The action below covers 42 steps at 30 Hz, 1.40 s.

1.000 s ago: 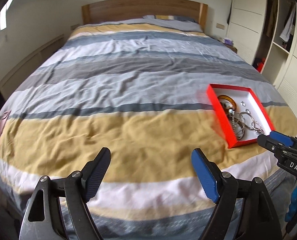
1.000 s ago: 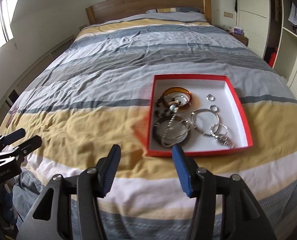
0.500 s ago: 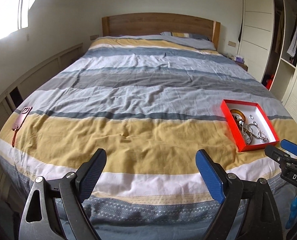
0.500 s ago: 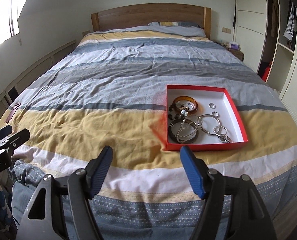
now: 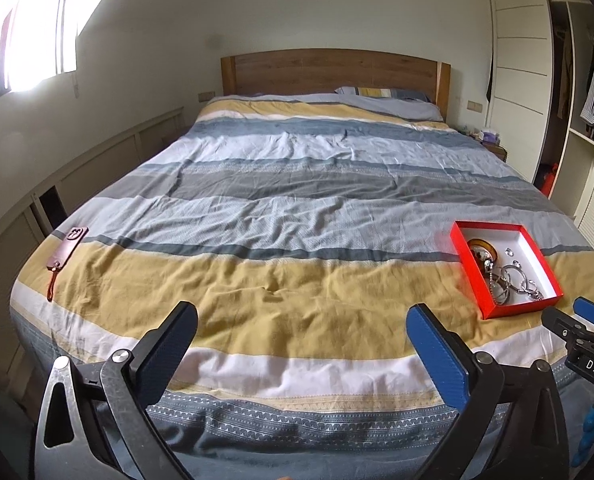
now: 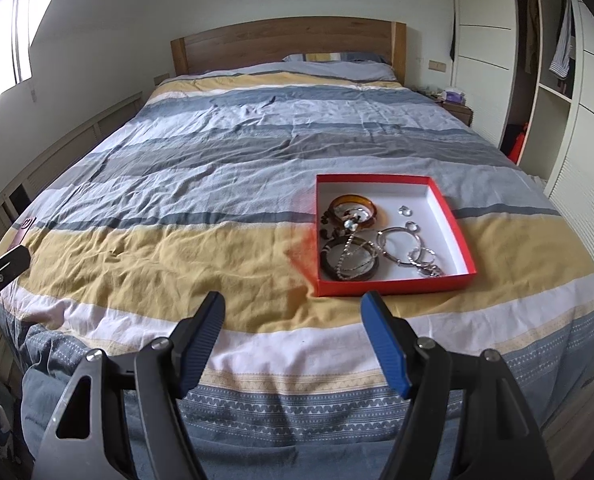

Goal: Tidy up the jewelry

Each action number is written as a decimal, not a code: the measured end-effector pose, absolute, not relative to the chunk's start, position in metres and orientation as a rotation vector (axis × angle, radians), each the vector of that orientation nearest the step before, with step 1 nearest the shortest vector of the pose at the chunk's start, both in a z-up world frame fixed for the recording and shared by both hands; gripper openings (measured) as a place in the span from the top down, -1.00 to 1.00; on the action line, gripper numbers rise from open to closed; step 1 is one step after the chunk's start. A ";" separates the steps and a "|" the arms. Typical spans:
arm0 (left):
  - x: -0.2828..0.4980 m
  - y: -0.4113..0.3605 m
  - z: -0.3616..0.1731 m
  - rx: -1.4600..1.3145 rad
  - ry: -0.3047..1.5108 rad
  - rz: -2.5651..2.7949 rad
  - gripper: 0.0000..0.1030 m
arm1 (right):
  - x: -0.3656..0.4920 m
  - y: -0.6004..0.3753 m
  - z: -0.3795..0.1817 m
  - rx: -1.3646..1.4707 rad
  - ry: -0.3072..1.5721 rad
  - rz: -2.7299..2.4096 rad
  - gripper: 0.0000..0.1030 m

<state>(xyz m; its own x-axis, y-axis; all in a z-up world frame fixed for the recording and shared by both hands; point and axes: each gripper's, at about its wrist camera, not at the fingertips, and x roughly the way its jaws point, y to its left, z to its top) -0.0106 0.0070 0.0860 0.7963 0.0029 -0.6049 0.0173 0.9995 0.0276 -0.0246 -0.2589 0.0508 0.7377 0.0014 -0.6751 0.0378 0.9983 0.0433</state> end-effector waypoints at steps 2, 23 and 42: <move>-0.012 0.006 0.087 0.039 0.648 -0.002 -0.99 | -0.026 -0.260 0.050 0.053 0.740 -0.024 -0.34; -0.010 0.001 0.073 0.061 0.691 0.002 -0.99 | -0.032 -0.267 0.043 0.015 0.742 -0.075 -0.34; -0.007 -0.004 0.061 0.072 0.720 -0.009 -0.99 | -0.028 -0.272 0.030 0.025 0.779 -0.081 -0.34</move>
